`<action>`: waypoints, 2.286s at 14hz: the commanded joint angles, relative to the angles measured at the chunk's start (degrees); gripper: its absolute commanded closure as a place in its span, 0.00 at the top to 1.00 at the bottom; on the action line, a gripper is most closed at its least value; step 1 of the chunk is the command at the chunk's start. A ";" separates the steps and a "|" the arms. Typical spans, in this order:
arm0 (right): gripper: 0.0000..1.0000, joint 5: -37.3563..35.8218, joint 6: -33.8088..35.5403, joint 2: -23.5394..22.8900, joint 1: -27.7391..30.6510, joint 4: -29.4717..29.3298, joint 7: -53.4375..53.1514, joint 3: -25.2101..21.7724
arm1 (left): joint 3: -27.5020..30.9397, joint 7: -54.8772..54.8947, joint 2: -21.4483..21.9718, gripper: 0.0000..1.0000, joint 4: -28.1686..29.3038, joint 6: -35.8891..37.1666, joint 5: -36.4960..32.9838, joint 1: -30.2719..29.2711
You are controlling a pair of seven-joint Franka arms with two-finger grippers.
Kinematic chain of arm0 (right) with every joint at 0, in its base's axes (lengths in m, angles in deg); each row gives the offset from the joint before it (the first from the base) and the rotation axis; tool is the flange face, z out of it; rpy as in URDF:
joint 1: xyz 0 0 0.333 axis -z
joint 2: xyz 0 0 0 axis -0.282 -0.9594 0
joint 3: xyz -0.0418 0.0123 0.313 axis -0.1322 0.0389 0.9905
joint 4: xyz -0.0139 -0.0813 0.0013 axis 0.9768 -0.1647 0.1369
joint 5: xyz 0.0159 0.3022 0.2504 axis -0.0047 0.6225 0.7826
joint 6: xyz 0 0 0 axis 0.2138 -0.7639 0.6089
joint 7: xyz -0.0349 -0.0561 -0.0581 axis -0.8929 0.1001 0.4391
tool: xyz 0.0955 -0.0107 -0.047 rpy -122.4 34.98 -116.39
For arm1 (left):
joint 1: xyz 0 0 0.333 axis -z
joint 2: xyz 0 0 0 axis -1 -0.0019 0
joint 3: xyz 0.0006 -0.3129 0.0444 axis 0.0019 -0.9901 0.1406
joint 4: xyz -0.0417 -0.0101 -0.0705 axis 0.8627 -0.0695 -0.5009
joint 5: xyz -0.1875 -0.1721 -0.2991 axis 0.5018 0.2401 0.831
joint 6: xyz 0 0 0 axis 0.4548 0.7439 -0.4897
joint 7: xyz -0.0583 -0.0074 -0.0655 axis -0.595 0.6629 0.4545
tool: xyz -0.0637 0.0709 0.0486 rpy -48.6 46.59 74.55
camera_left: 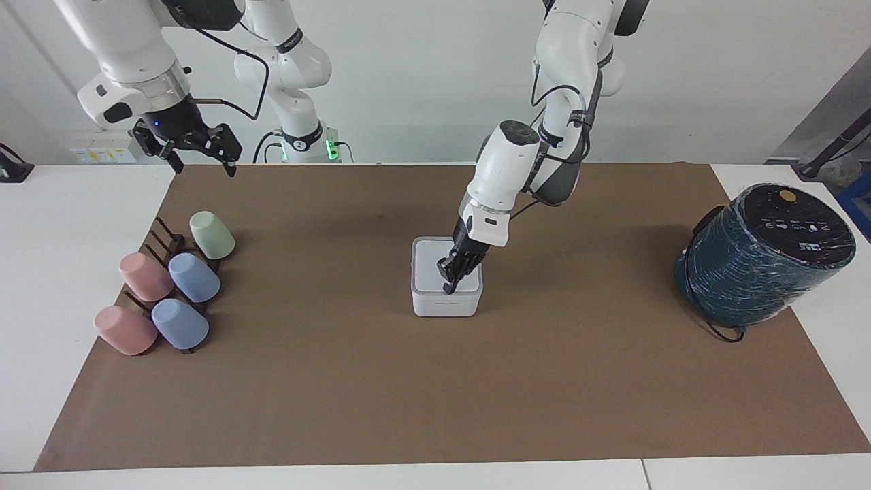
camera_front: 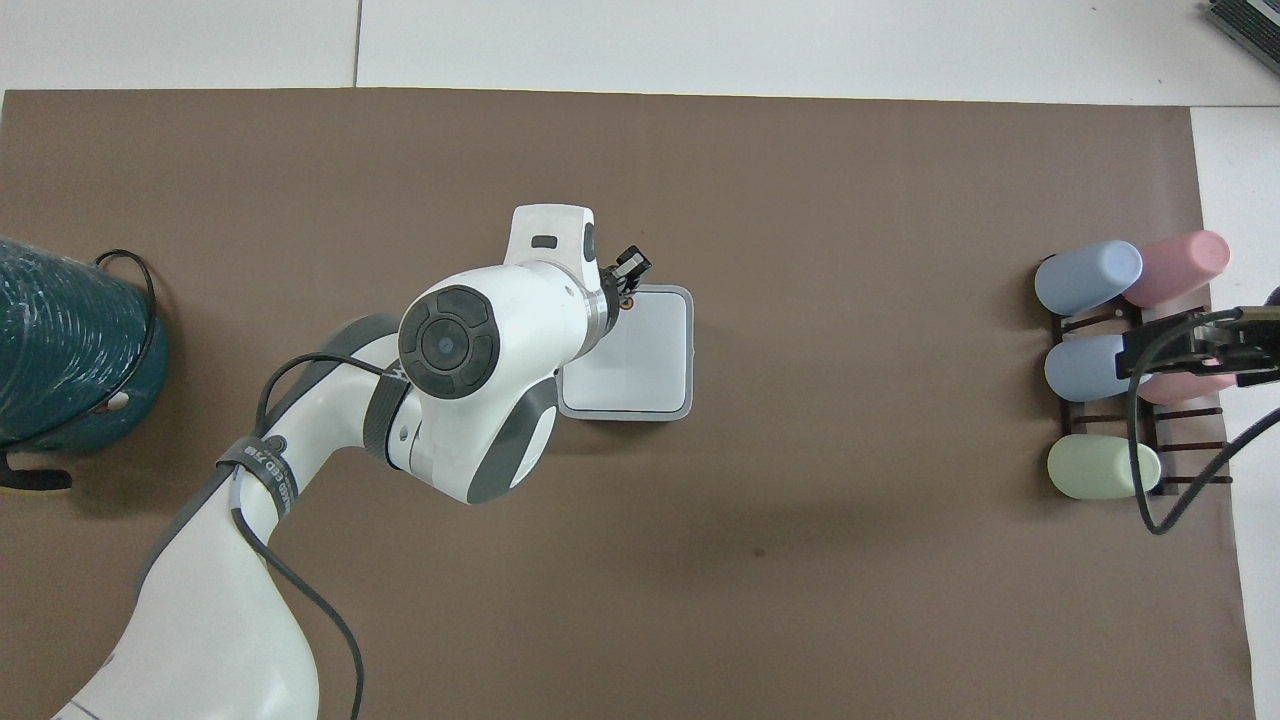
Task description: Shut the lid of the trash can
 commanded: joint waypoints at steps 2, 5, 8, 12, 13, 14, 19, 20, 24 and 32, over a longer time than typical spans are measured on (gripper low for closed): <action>1.00 -0.13 0.93 0.43 0.46 -0.04 1.65 0.29 | 0.14 0.47 1.79 0.00 -4.15 10.40 -0.57 -0.22; 1.00 -0.13 0.93 0.43 0.46 -0.04 1.65 0.29 | 0.14 1.70 2.49 0.00 -13.64 26.73 -0.65 -3.55; 1.00 -0.13 0.93 0.43 0.55 -0.04 1.65 0.29 | 0.14 6.52 5.20 0.00 -16.92 36.61 -0.66 -7.33; 1.00 -0.13 0.93 0.43 0.46 -0.04 1.65 0.29 | 0.23 22.93 12.68 0.00 -16.39 48.90 0.40 -14.79; 1.00 -0.13 0.93 0.43 0.46 -0.04 1.65 0.29 | 0.23 26.98 14.17 0.00 -16.39 51.46 0.40 -17.07; 1.00 -0.13 0.93 0.43 0.46 -0.04 1.65 0.29 | 0.32 30.76 15.23 0.00 -16.65 53.92 0.31 -18.58; 1.00 -0.13 0.93 0.43 0.46 -0.04 1.65 0.29 | 0.49 51.33 18.40 0.00 -16.83 63.51 -1.35 -25.97; 1.00 -0.13 0.93 0.43 0.46 -0.04 1.65 0.29 | 0.50 53.89 18.49 0.00 -17.00 65.09 -3.88 -26.15; 1.00 -0.13 0.93 0.43 0.46 -0.04 1.65 0.29 | 0.14 58.74 19.81 0.00 -16.92 66.25 -7.25 -26.15; 1.00 -0.13 0.93 0.43 0.46 -0.13 1.65 0.29 | -0.03 62.18 20.69 0.52 -16.30 65.90 -6.99 -26.06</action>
